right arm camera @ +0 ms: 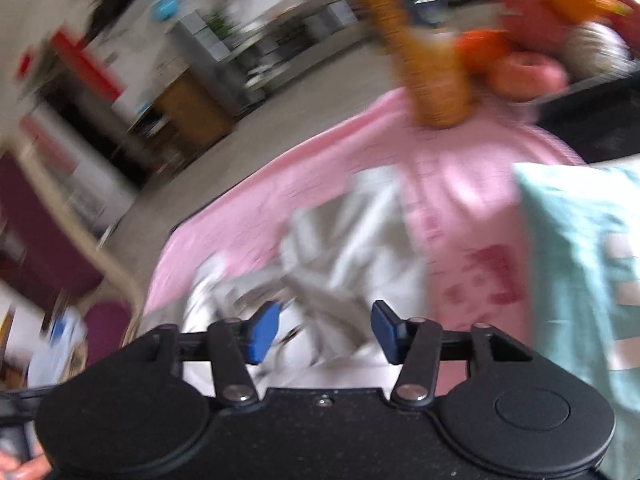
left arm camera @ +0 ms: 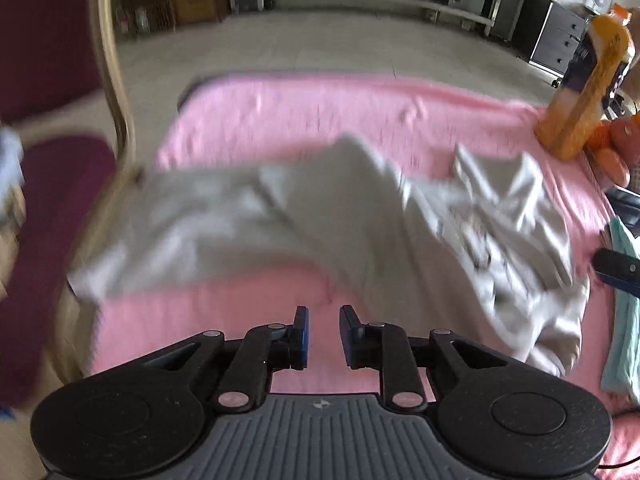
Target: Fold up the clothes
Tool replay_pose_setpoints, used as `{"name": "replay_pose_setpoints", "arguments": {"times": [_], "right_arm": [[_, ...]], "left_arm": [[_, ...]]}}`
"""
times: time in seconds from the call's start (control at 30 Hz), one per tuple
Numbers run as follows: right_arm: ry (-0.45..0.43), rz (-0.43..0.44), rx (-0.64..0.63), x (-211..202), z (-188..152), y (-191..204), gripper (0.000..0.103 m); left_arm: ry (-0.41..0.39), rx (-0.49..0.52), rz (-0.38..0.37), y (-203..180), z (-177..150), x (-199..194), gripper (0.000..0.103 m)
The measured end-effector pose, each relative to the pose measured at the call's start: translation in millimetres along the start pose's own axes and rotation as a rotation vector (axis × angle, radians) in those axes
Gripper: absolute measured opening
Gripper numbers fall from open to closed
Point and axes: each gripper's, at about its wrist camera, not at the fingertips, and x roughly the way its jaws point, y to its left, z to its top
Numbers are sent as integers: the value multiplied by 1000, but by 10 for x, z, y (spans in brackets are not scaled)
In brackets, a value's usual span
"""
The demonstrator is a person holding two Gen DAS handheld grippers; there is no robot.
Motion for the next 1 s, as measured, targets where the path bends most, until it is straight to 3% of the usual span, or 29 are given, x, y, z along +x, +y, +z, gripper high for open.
{"name": "replay_pose_setpoints", "arguments": {"times": [0.07,0.13,0.17,0.27,0.33,0.37,0.43,0.53,0.57,0.63,0.7,0.73,0.8,0.87,0.9,0.93,0.97,1.0], "right_arm": [[51,63,-108,94,-89,211,50],[87,96,-237,184,-207,445,59],[97,98,-298,229,-266,550,69],[109,72,-450,365,-414,802,69],[76,-11,-500,435,-463,870,38],[61,-69,-482,472,-437,845,6],[45,-135,-322,515,-302,627,3],[57,-143,-116,527,-157,292,4],[48,-126,-80,503,-136,226,5],[28,9,-69,383,-87,216,12],[33,96,-159,328,-131,363,66],[36,131,-214,308,-165,452,71],[86,125,-367,386,-314,679,70],[118,61,-486,493,-472,833,64],[108,14,-519,527,-523,865,46],[97,-33,-551,561,-575,898,21],[87,-61,-530,574,-573,875,13],[73,-72,-430,577,-494,781,10]], "left_arm": [[26,-72,-46,100,-112,98,20],[34,-119,-78,160,-170,140,20],[35,-134,-90,180,-192,151,20],[24,-146,-98,184,-188,172,20],[14,-151,-111,183,-161,180,21],[13,-161,-130,181,-141,199,21],[14,-184,-171,176,-101,244,21],[42,-245,-218,172,-64,371,21],[50,-266,-222,178,-63,402,21],[49,-286,-225,200,-85,404,21],[40,-274,-212,211,-114,366,21],[33,-266,-205,219,-121,343,21],[23,-261,-207,239,-126,314,21],[15,-263,-216,258,-126,300,21],[14,-264,-221,260,-124,307,21],[13,-265,-226,263,-122,314,21],[13,-268,-232,265,-119,324,21],[16,-274,-241,267,-113,343,21]]}}
